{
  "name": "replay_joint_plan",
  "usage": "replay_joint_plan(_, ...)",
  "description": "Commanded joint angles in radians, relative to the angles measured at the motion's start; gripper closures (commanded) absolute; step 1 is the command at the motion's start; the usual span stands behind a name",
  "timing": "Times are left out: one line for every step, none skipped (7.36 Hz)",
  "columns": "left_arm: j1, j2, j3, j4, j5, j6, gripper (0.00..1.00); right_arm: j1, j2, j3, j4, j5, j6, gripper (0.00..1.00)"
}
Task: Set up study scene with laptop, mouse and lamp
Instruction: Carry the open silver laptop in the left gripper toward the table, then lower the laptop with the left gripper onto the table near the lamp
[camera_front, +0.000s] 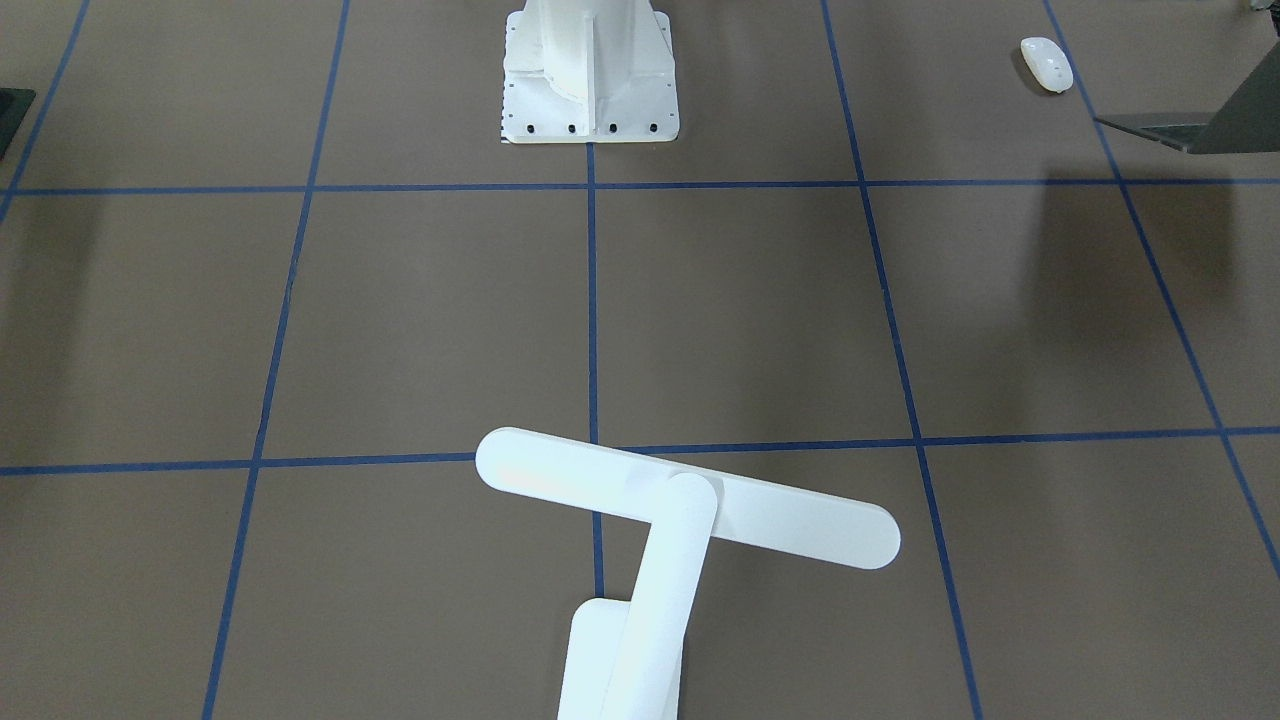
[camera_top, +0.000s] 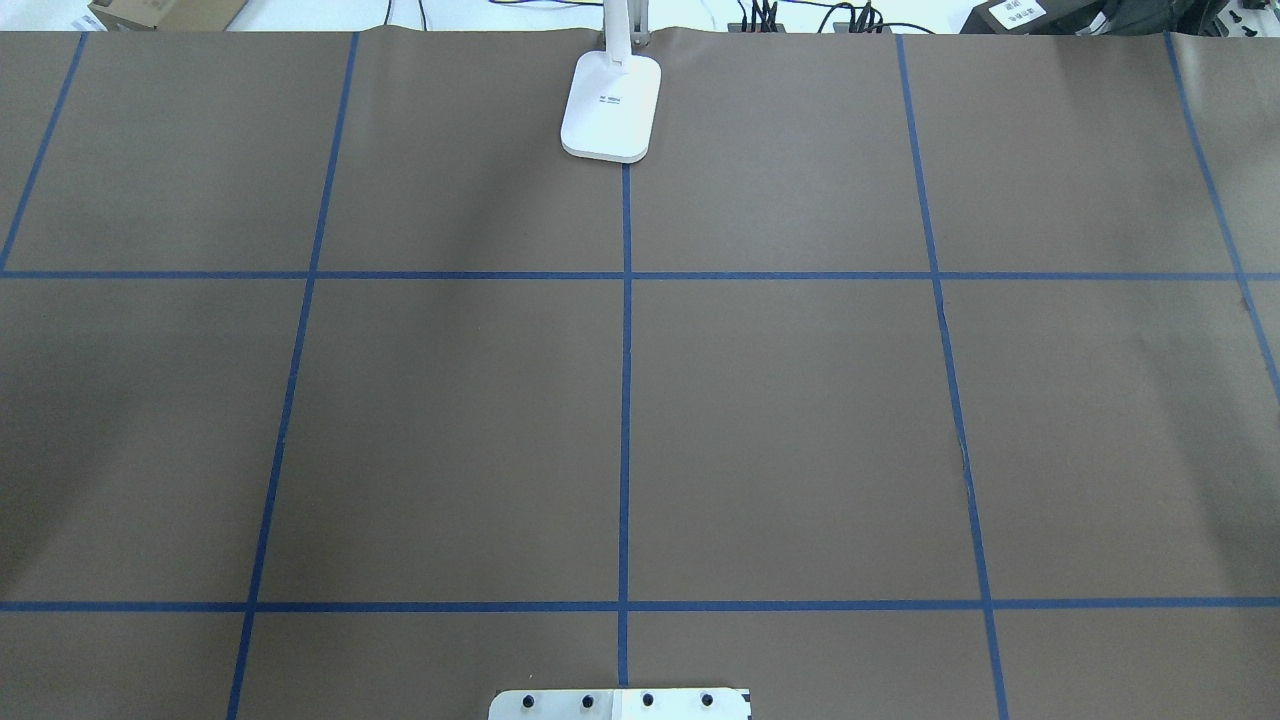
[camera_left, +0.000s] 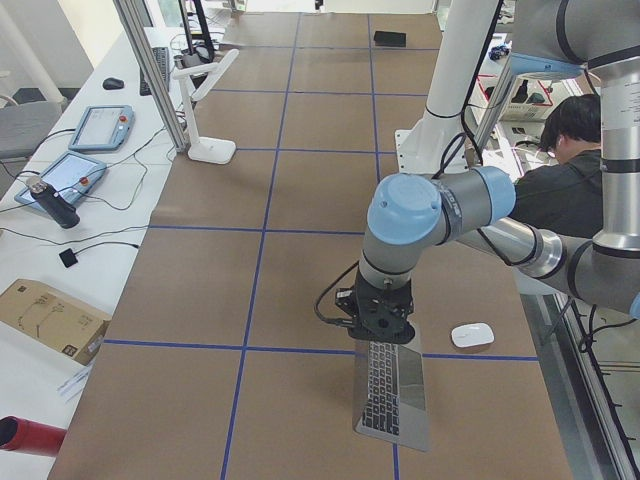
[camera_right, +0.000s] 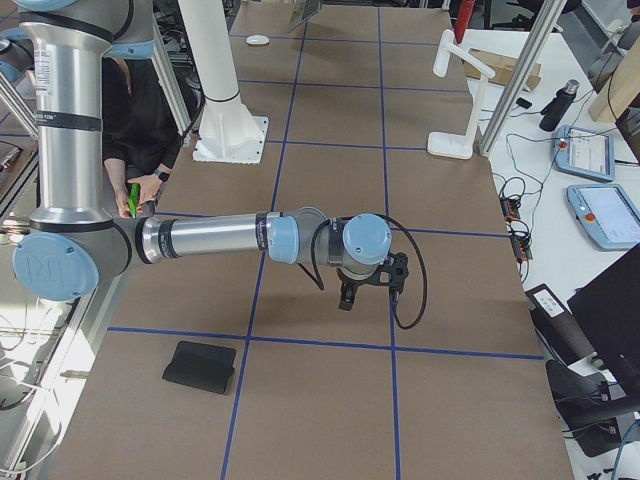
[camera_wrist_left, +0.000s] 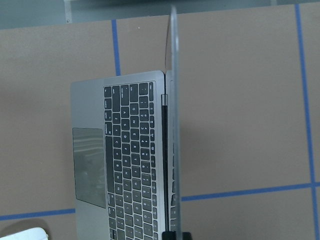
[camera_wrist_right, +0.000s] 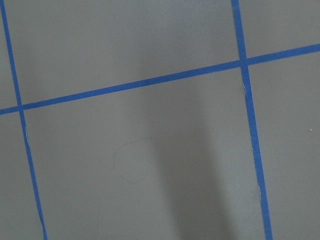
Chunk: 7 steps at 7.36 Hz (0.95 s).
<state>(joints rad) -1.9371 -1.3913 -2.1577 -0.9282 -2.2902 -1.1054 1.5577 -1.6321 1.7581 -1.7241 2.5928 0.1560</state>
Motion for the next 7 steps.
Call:
replay_joint_plan(0.165,-0.125,-0.052,0.017,-0.006,-0.268,1.0,0.027,-0.006,0.004,-0.005,0.0,0.0,0.0)
replay_joint_plan(0.234,-0.212,-0.06,0.046,-0.021,-0.407,1.0,0.041,-0.008,0.004,-0.006,-0.002,0.0,0.0)
replay_joint_plan(0.306,-0.313,-0.06,0.077,-0.055,-0.513,1.0,0.056,-0.014,0.004,-0.006,-0.002,0.0,0.0)
replay_joint_plan(0.392,-0.424,-0.059,0.121,-0.058,-0.625,1.0,0.059,-0.015,0.003,-0.008,-0.003,0.0,0.0)
replay_joint_plan(0.484,-0.531,-0.06,0.178,-0.058,-0.718,1.0,0.059,-0.023,0.001,-0.008,-0.006,0.0,0.0)
replay_joint_plan(0.595,-0.636,-0.056,0.248,-0.058,-0.772,1.0,0.059,-0.031,0.0,-0.008,-0.006,-0.001,0.0)
replay_joint_plan(0.671,-0.705,-0.051,0.279,-0.058,-0.809,1.0,0.059,-0.04,0.0,-0.006,-0.006,-0.001,0.0)
